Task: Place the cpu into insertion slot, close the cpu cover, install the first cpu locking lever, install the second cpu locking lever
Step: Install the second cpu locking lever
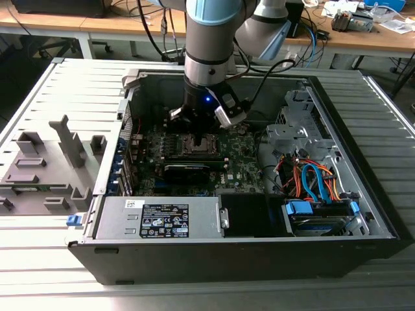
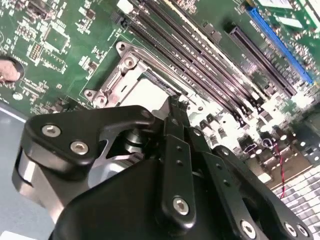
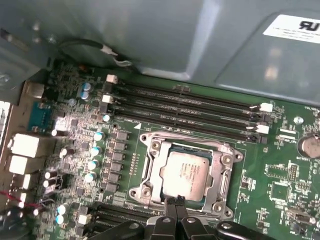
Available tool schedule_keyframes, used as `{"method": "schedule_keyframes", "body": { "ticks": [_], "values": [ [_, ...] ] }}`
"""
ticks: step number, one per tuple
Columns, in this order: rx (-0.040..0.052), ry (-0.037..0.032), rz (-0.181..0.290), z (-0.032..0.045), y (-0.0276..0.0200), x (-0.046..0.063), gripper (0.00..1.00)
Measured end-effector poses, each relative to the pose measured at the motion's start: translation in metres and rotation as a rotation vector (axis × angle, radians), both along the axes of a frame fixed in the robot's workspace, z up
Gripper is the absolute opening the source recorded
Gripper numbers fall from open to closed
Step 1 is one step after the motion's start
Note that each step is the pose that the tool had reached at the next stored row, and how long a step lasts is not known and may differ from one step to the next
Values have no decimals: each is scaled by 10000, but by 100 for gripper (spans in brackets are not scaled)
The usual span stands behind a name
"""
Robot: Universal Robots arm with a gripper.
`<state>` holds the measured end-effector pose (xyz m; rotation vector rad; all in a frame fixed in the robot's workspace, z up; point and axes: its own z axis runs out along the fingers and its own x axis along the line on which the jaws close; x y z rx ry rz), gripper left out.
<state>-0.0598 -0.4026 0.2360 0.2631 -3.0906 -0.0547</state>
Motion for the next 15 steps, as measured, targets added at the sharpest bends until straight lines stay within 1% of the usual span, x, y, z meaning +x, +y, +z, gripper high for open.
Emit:
{"method": "schedule_keyframes", "body": {
  "ticks": [3,5,6,7,8,9,10,15],
  "values": [
    [-1,6,-476,1,0,0,11],
    [-4,12,-647,2,5,2,11],
    [-2,17,-683,1,11,5,11],
    [-2,42,-719,1,33,21,11],
    [-3,51,-732,1,43,36,11],
    [-2,72,-737,1,43,52,11],
    [-2,110,-737,2,43,65,11],
    [4,116,-738,1,44,65,11]
  ]
}}
